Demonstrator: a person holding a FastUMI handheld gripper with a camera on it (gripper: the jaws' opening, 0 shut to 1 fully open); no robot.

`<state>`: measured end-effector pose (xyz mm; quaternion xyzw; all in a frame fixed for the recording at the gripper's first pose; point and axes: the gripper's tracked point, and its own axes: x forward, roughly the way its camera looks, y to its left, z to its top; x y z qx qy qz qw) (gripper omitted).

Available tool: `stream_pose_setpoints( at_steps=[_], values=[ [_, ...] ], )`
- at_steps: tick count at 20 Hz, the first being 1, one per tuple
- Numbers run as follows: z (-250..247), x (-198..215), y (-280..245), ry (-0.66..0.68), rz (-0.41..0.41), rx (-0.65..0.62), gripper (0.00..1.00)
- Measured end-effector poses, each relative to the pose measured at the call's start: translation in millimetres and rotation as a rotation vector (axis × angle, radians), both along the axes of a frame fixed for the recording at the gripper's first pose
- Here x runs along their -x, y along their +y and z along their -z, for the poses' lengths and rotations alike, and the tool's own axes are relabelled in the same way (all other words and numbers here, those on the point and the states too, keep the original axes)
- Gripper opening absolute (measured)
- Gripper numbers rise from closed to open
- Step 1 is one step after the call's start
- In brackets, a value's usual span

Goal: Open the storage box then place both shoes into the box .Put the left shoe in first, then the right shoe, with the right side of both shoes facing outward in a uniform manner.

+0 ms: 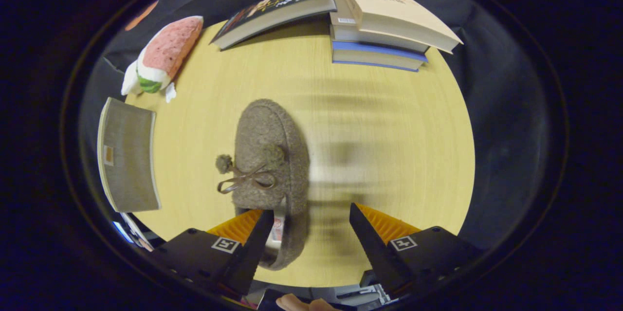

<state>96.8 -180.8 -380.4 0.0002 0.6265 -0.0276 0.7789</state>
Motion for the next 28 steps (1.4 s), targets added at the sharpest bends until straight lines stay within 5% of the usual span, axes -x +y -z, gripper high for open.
stream_pose_setpoints(
  at_steps=[3, 6, 8, 12, 14, 15, 22, 28],
  values=[
    [14.0, -4.9, -4.6, 0.000, 0.007, 0.021, 0.91],
    [17.6, -5.1, 3.4, 0.000, 0.023, -0.005, 0.52],
    [23.7, -6.2, 13.0, -0.002, 0.023, -0.038, 0.52],
    [22.1, -5.7, 22.1, 0.012, 0.039, -0.078, 0.17],
    [23.2, -3.7, 21.5, 0.010, 0.053, -0.077, 0.17],
    [21.7, -2.0, 23.2, 0.018, 0.074, -0.079, 0.03],
    [-10.9, 23.1, 48.7, 0.034, 0.162, -0.177, 0.02],
    [-84.4, 22.0, 89.4, -0.066, 0.137, -0.212, 0.02]
  ],
)
